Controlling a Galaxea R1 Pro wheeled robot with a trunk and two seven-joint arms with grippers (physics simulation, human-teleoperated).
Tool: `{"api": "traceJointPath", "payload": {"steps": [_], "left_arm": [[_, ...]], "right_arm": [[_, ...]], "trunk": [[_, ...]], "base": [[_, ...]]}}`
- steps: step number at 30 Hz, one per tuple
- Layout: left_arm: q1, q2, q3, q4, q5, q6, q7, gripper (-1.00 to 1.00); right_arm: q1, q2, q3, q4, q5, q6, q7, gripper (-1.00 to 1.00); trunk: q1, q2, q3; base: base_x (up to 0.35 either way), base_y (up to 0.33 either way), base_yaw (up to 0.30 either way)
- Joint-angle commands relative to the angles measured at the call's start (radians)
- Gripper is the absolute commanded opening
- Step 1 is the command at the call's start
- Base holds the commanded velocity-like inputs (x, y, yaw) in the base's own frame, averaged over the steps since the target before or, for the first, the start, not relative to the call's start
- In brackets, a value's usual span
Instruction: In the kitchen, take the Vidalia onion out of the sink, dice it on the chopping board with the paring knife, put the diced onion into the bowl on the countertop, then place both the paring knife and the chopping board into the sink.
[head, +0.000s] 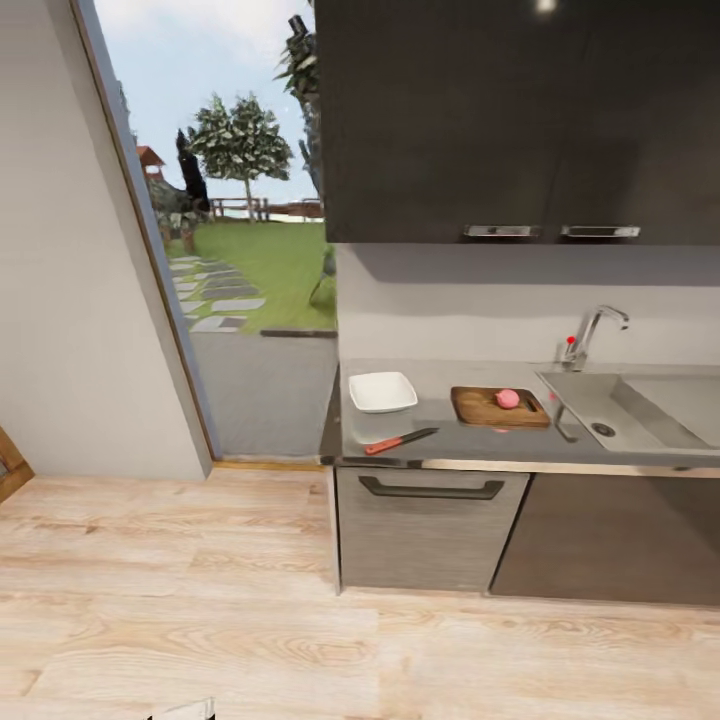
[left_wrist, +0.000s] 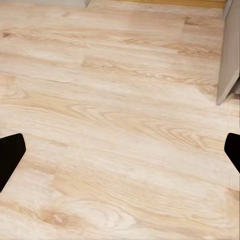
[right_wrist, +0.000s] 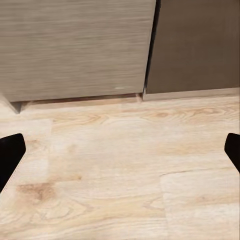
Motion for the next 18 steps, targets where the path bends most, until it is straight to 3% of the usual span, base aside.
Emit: {"api": "traceJointPath", "payload": {"steps": [1, 6, 7, 10, 13, 15, 18], "left_arm": [[-0.001, -0.001, -0.008, 0.003, 0.001, -0.003, 0.005, 1.0], [-0.002, 0.001, -0.008, 0.003, 0.001, -0.003, 0.005, 1.0], [-0.001, 0.001, -0.008, 0.003, 0.001, -0.003, 0.005, 1.0], [-0.002, -0.001, -0.008, 0.003, 0.001, -0.003, 0.006, 1.0], [-0.002, 0.0, -0.008, 0.002, 0.001, -0.003, 0.008, 1.0], [-0.002, 0.0, -0.008, 0.002, 0.001, -0.003, 0.008, 1.0], [-0.002, -0.001, -0.008, 0.003, 0.001, -0.003, 0.008, 1.0]], "right_arm": [[-0.001, 0.0, 0.001, 0.0, -0.011, -0.003, 0.007, 1.0], [-0.001, 0.0, 0.001, -0.001, -0.013, 0.005, -0.051, 1.0], [-0.001, 0.003, 0.002, -0.028, -0.014, 0.014, -0.109, 1.0], [-0.002, 0.025, 0.003, -0.116, -0.007, 0.054, -0.163, 1.0], [-0.002, 0.055, 0.004, -0.398, 0.079, 0.21, -0.264, 1.0], [-0.002, 0.066, 0.004, -0.531, 0.113, 0.307, -0.309, 1.0], [-0.001, 0.106, 0.005, -0.749, 0.142, 0.485, -0.37, 1.0]], "trunk": [[0.001, -0.002, -0.002], [0.001, -0.002, -0.002], [0.001, -0.002, -0.002], [0.001, -0.002, -0.002], [0.001, -0.002, -0.002], [0.001, -0.002, -0.002], [0.001, -0.002, -0.002]], "base": [[0.0, 0.281, 0.0], [0.0, 0.275, 0.0], [0.0, 0.111, 0.0], [0.0, 0.051, 0.0], [0.0, 0.013, 0.0], [0.0, 0.005, 0.0], [0.0, 0.002, 0.0]]}}
